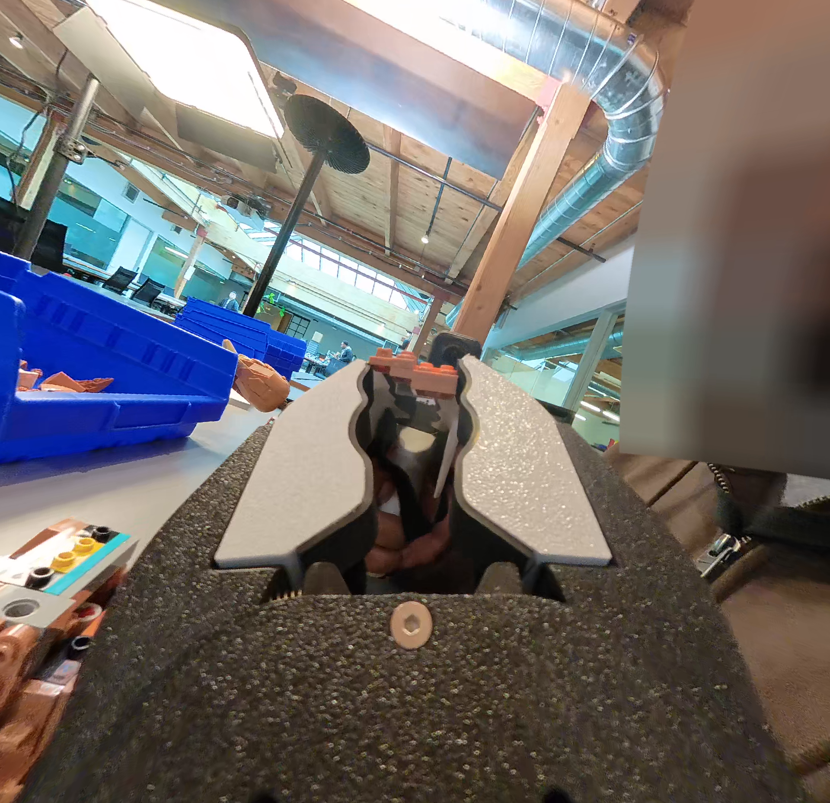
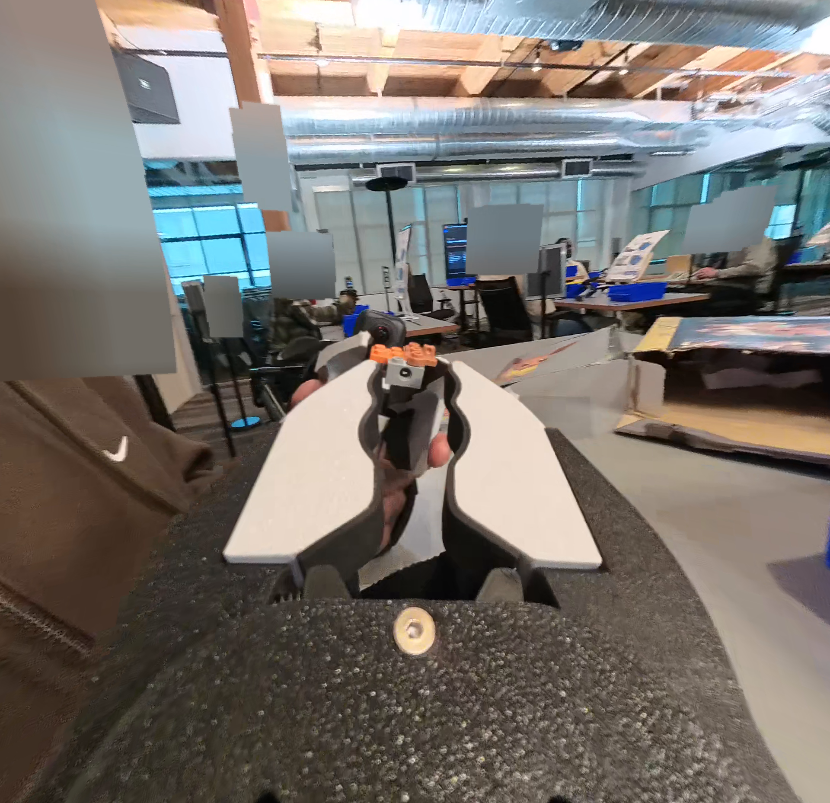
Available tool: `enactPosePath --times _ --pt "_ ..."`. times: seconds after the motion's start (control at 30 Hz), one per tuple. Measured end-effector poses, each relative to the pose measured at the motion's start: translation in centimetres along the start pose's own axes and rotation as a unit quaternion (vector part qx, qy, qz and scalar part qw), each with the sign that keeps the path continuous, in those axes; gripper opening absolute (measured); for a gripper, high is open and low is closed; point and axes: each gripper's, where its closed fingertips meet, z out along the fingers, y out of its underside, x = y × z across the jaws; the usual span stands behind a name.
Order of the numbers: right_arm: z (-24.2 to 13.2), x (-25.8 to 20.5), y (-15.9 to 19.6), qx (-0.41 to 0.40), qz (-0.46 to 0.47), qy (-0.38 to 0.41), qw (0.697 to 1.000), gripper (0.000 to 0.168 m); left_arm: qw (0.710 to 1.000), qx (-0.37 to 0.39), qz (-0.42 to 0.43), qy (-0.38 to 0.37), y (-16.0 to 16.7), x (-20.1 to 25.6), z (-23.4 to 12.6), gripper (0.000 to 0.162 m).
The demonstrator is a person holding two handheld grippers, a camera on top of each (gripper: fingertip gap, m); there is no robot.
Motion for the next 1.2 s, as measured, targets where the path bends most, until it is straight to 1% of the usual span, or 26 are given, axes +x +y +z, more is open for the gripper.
enactPosePath --times 0.23,0.3,0.37,0.5,0.67,0.77,0.87,0.93,1.2 --pt "0.3 -0.9 0.5 -0.014 0.023 -0.033 0.999 0.025 1.0 -0.023 0.014 0.008 0.8 0.5 0.4 0.035" --pt "0.3 -0.9 0.5 -0.014 0.03 -0.039 0.999 0.022 0.999 -0.028 0.019 0.011 0.9 0.6 0.5 0.035" --pt "0.2 -1.2 0.6 -0.015 0.041 -0.051 0.998 0.016 0.999 -0.03 0.015 0.014 1.0 0.7 0.5 0.035" --pt "0.2 -1.5 0.7 -0.018 0.063 -0.071 0.995 0.016 0.999 -0.033 0.01 0.025 1.1 1.0 0.6 0.035" --pt "0.1 -1.1 0.8 -0.02 0.045 -0.053 0.997 0.015 0.999 -0.032 0.003 0.022 1.1 0.7 0.6 0.035" --pt "-0.2 -0.6 0.3 -0.005 0.047 -0.037 0.998 0.016 1.0 -0.028 0.01 0.008 1.0 0.4 0.6 0.033" --pt "-0.8 0.1 -0.8 0.033 0.082 -0.036 0.995 0.015 1.0 -0.012 0.015 -0.004 0.5 0.2 0.4 0.033" --pt "-1.0 0.5 -1.1 0.045 0.107 -0.039 0.993 0.015 1.0 -0.016 0.012 -0.006 0.7 0.1 0.5 0.034" --pt "-0.6 0.4 -0.6 0.03 0.089 -0.027 0.995 0.015 1.0 -0.022 0.016 -0.011 0.9 -0.1 0.7 0.034"
